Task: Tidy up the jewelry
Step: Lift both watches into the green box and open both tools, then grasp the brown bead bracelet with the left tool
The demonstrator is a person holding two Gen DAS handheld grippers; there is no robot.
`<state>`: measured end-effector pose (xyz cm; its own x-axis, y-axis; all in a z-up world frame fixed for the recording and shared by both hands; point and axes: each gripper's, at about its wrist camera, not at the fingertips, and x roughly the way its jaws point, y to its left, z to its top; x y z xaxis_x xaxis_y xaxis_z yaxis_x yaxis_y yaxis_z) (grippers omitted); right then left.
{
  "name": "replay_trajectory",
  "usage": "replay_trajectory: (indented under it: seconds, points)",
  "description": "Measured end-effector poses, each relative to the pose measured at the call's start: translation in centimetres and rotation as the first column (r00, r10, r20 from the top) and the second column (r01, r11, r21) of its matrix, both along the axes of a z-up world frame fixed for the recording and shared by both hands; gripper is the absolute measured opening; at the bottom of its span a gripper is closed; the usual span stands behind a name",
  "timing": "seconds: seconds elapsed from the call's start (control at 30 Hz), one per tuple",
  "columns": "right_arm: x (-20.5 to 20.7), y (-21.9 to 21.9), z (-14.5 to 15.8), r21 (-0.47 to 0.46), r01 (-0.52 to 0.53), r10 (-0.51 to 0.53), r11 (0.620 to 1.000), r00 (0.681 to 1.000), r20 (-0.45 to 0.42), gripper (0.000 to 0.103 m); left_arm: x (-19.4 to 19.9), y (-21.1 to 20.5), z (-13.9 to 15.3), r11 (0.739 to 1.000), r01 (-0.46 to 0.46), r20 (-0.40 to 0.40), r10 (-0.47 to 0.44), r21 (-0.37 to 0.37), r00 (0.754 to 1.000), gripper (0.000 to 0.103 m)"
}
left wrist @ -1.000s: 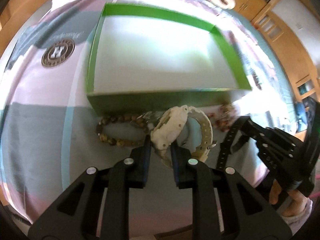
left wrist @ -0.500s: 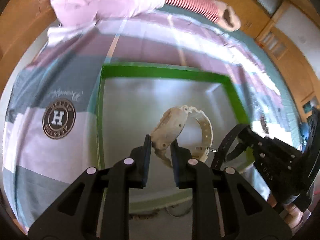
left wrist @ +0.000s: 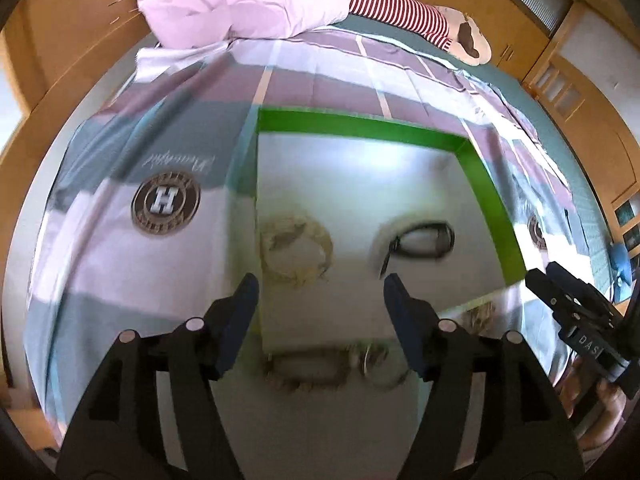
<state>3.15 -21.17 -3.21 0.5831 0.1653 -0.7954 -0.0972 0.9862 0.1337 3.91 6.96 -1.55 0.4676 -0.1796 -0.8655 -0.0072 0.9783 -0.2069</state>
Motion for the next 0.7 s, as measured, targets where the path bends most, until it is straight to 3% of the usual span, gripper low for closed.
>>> replay_trajectory:
  seconds: [0.07,0.2,0.23,0.27,0.37,0.43,0.53,0.57,0.7]
  points:
    - [-1.0,0.1,-2.2,-0.069,-0.045,0.042,0.997,0.998,-0.055,0.073,-1.4,0.2,-1.1,1.000,-0.011,-0.044,0.010,-0.012,0.999,0.067]
    - [-1.0,0.8,-5.9,-0.104,-0.102,0.091,0.989,0.991,-0.101,0.073,-2.8,0.0,-4.1,0.999,-0.037,-0.144,0.037,-0.003,0.989,0.067]
    - [-0.8,1.2,-6.7,-0.125,-0.108,0.097,0.986,0.991,-0.089,0.071,-2.7,-0.2,-4.9,0.999,-0.041,-0.166,0.044,0.023,0.985,0.068]
    - [-0.6,1.6,-7.2,-0.135,-0.118,0.107,0.984,0.991,-0.085,0.063,-2.7,-0.4,-5.4,0.998,-0.046,-0.185,0.054,0.047,0.981,0.068]
    - [-0.6,3.4,-8.8,-0.062,-0.224,0.210,0.973,0.962,-0.175,0.055,-2.6,-0.5,-6.4,0.996,-0.061,-0.223,0.075,0.070,0.972,0.069]
    - [-2.3,5.2,-8.5,-0.077,-0.327,0.309,0.942,0.933,-0.184,0.055,-2.4,-0.4,-6.5,0.995,-0.071,-0.232,0.085,0.069,0.969,0.071]
    - [-4.5,6.1,-7.5,0.080,-0.443,0.450,0.893,0.867,-0.213,0.055,-2.3,-0.5,-6.5,0.994,-0.071,-0.237,0.088,0.077,0.968,0.074]
    - [-5.4,6.1,-6.9,0.092,-0.461,0.470,0.883,0.862,-0.189,0.055,-2.2,-0.7,-6.6,0.995,-0.066,-0.241,0.083,0.081,0.967,0.074]
    - [-5.9,5.4,-6.3,-0.059,-0.368,0.354,0.928,0.919,-0.176,0.055,-2.1,-1.5,-6.9,0.993,-0.043,-0.260,0.071,0.111,0.963,0.074]
